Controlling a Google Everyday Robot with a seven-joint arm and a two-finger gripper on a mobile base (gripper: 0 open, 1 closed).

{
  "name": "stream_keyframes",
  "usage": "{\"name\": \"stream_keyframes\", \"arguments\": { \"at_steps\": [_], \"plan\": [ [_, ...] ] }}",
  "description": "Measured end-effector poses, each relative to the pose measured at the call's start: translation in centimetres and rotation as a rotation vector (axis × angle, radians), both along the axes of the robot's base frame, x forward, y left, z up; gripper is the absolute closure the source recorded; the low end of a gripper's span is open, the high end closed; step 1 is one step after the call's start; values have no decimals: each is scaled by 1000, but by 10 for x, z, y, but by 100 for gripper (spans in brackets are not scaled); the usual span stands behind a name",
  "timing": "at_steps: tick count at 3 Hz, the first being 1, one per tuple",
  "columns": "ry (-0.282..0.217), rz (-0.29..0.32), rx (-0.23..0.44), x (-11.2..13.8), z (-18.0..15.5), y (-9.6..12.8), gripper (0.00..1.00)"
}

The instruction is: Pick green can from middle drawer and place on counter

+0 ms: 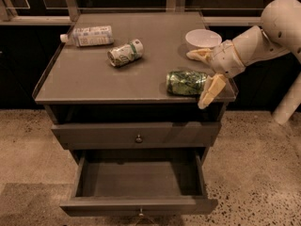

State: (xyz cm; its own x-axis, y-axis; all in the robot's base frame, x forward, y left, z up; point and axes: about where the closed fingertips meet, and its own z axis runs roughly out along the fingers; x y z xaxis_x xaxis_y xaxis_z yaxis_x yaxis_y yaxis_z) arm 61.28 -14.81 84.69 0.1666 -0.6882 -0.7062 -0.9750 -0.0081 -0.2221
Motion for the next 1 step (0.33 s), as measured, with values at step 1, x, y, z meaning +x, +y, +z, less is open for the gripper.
{"name": "stream_keyframes", "arguments": {
  "at_steps": [1],
  "plan": [
    [0, 0, 0, 0, 0, 0, 0]
  ]
}}
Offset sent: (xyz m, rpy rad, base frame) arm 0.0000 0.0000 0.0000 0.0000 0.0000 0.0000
